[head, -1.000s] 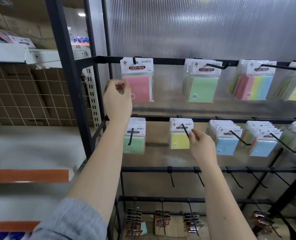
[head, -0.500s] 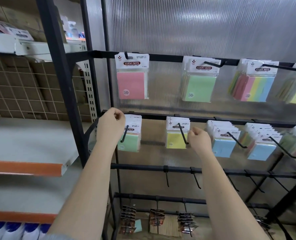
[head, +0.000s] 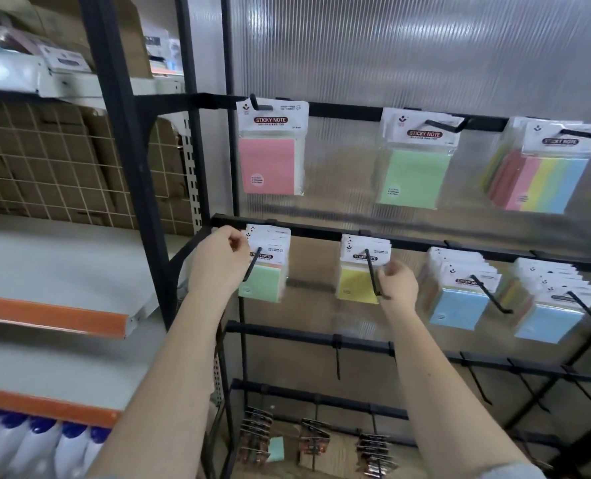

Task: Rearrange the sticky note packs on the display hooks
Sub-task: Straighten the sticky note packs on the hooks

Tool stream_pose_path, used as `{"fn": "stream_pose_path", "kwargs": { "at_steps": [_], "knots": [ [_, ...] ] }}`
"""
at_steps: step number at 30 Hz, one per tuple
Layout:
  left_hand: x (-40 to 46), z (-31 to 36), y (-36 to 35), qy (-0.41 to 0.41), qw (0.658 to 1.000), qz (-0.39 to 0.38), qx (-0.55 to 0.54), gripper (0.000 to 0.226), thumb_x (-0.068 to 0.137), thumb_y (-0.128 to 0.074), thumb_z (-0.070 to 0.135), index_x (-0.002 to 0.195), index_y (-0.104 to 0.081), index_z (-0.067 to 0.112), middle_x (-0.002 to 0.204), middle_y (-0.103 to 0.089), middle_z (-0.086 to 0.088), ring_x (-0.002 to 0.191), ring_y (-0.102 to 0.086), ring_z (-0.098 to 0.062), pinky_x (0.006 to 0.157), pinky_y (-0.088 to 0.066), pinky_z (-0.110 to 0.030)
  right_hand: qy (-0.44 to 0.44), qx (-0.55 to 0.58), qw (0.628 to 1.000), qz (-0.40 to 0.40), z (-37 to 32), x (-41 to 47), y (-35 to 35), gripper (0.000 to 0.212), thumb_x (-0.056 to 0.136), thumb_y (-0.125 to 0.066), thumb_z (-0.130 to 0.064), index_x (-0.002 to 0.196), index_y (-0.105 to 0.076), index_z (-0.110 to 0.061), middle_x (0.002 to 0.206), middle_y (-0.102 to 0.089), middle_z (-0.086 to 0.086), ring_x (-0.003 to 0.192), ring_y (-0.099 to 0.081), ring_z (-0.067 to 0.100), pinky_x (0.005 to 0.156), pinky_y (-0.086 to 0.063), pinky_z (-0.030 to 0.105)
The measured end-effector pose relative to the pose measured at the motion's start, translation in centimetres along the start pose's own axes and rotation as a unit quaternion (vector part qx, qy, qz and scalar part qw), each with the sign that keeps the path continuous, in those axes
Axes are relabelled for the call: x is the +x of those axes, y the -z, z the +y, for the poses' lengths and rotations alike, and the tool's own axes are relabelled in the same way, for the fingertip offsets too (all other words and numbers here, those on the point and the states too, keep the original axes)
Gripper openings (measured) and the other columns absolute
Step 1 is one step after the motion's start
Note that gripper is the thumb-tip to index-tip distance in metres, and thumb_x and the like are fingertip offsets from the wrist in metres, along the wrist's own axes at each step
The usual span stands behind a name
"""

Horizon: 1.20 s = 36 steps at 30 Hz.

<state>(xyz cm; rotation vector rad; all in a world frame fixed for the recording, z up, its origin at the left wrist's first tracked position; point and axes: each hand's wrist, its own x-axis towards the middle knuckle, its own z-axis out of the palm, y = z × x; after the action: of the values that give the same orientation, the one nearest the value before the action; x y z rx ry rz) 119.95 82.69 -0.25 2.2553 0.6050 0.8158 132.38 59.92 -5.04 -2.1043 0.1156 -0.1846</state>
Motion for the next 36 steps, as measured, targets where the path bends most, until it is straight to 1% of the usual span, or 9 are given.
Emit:
{"fn": "stream_pose_path", "kwargs": {
  "at_steps": [3,6,8,11,14,23,29,33,36],
  "knots": [
    [-0.3,0.0,0.2,0.000,1.000,-0.001,-0.006,0.013,0.093,-0.051,0.023,0.100,-0.061,0.018,0.097,-0.065,0.000,0.089,-0.058,-0.017,0.070,-0.047,-0.029,-0.006,0.045,0.998,0.032,0.3,-0.4,-0.1,0.039,0.093,-0.055,-0.014,0.129,-0.051,0.001,0.125,-0.059,0.015,0.117,-0.053,0.029,0.092,-0.039,0.030],
    [-0.6,-0.2,0.4,0.005,1.000,0.000,-0.012,0.011,0.093,-0.051,0.021,0.099,-0.060,0.019,0.098,-0.064,0.001,0.081,-0.054,-0.010,0.057,-0.037,-0.016,-0.020,0.073,0.997,0.030,0.4,-0.7,-0.2,0.034,0.092,-0.060,-0.020,0.118,-0.055,0.002,0.113,-0.062,0.011,0.107,-0.057,0.027,0.082,-0.038,0.027],
    [-0.7,-0.3,0.4,0.009,1.000,-0.002,-0.012,0.012,0.094,-0.052,0.021,0.101,-0.060,0.018,0.100,-0.063,0.001,0.074,-0.051,-0.006,0.053,-0.031,-0.013,-0.018,0.088,0.996,0.011,0.6,-0.6,-0.5,0.018,0.093,-0.058,-0.021,0.096,-0.062,-0.003,0.090,-0.062,0.006,0.087,-0.058,0.023,0.072,-0.038,0.026],
    [-0.8,-0.4,0.5,0.011,1.000,-0.011,-0.012,0.015,0.093,-0.052,0.021,0.105,-0.060,0.017,0.105,-0.065,-0.002,0.078,-0.052,-0.007,0.052,-0.031,-0.012,-0.020,0.098,0.995,-0.006,0.5,-0.7,-0.7,0.040,0.096,-0.054,-0.019,0.058,-0.044,-0.011,0.056,-0.042,0.002,0.053,-0.035,0.013,0.046,-0.022,0.022],
    [-0.8,-0.6,0.5,0.010,1.000,-0.018,-0.006,0.015,0.094,-0.052,0.022,0.106,-0.060,0.017,0.105,-0.065,-0.001,0.075,-0.052,-0.008,0.051,-0.031,-0.012,-0.020,0.105,0.994,-0.017,0.2,-1.3,-0.2,0.037,0.096,-0.051,-0.018,0.063,-0.050,-0.001,0.060,-0.043,0.008,0.058,-0.036,0.017,0.048,-0.021,0.023],
    [-0.4,-2.3,-0.1,0.010,0.999,-0.036,-0.014,0.007,0.094,-0.053,0.026,0.100,-0.056,0.025,0.091,-0.055,0.011,0.067,-0.049,0.000,0.050,-0.033,-0.014,-0.028,0.101,0.994,-0.017,-0.3,-4.4,2.3,0.034,0.093,-0.051,-0.018,0.062,-0.042,-0.012,0.052,-0.031,-0.001,0.050,-0.026,0.013,0.049,-0.022,0.026],
    [0.2,-3.3,-0.4,0.014,0.997,-0.055,-0.050,0.005,0.096,-0.050,0.025,0.098,-0.054,0.026,0.091,-0.054,0.011,0.068,-0.047,0.001,0.050,-0.031,-0.011,-0.011,0.040,0.999,0.013,-1.1,-6.7,2.8,0.027,0.095,-0.041,-0.015,0.069,-0.048,-0.008,0.059,-0.041,0.002,0.053,-0.034,0.015,0.050,-0.025,0.027],
    [0.8,-4.0,-1.0,0.052,0.990,-0.082,-0.100,0.022,0.098,-0.044,0.025,0.116,-0.056,0.022,0.105,-0.059,0.006,0.074,-0.050,-0.001,0.046,-0.032,-0.009,0.003,-0.024,0.998,0.051,-1.4,-8.3,3.3,0.034,0.097,-0.037,-0.015,0.064,-0.037,-0.009,0.062,-0.041,0.004,0.054,-0.035,0.015,0.048,-0.023,0.029],
    [1.6,-4.7,-1.9,0.093,0.984,-0.122,-0.095,0.036,0.099,-0.038,0.025,0.132,-0.050,0.020,0.120,-0.058,0.000,0.090,-0.052,-0.010,0.058,-0.036,-0.016,0.012,-0.062,0.996,0.068,-1.7,-9.5,3.7,0.037,0.098,-0.035,-0.015,0.062,-0.034,-0.011,0.062,-0.040,0.004,0.055,-0.035,0.015,0.048,-0.023,0.029]
  ]
}}
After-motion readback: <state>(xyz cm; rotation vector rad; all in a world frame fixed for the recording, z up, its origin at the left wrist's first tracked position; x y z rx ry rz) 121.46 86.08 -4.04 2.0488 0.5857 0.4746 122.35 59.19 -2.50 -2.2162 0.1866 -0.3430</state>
